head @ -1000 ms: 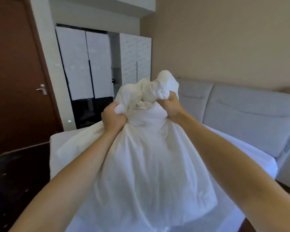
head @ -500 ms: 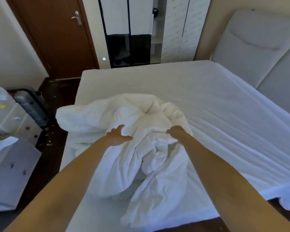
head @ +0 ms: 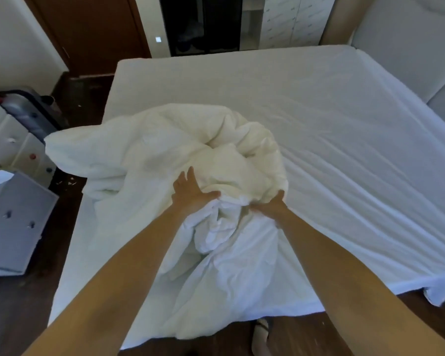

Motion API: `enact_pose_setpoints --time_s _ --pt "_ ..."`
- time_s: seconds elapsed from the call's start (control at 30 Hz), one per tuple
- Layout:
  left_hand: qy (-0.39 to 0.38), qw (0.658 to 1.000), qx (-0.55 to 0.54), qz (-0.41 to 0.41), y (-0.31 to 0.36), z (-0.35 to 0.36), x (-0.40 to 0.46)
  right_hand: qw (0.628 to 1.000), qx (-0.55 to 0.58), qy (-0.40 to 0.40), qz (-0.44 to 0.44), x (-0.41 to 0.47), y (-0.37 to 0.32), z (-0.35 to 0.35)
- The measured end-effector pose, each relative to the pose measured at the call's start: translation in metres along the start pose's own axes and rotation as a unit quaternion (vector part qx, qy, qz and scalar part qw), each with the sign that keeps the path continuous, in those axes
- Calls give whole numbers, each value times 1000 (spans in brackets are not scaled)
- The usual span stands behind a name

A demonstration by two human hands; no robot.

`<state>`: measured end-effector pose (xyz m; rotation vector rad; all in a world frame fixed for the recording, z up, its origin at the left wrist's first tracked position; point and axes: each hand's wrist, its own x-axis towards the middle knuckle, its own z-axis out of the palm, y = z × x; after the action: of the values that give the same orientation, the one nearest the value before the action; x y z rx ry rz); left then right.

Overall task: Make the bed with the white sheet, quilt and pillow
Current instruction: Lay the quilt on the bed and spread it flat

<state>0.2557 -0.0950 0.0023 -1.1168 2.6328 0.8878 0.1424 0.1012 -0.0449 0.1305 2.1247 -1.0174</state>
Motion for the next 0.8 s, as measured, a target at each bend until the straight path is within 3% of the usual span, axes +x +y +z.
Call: enact_pose_setpoints --time_s 0.1,0.2,0.27,0.4,0.57,0.63,0.7,0.8 --pt "13 1000 -8 -9 23 11 24 992 -116 28 -32 30 -4 -2" --pt "9 998 38 -50 39 24 51 986 -88 115 -80 61 -41 -51" --pt "91 992 33 -87 48 17 58 974 -57 187 -114 69 -87 -102" --pt "245 958 -87 -118 103 -37 66 932 -8 310 -189 74 -183 -222" --pt "347 909 -229 -8 205 -123 73 883 -50 357 -299 79 -248 -283" --pt "337 916 -213 41 224 -130 71 880 -108 354 -297 84 -247 -286" --pt "293 935 -188 72 224 -114 72 901 -197 309 -234 94 -231 -278" --pt "103 987 -98 74 204 -54 69 937 -250 176 -168 105 -194 -247"
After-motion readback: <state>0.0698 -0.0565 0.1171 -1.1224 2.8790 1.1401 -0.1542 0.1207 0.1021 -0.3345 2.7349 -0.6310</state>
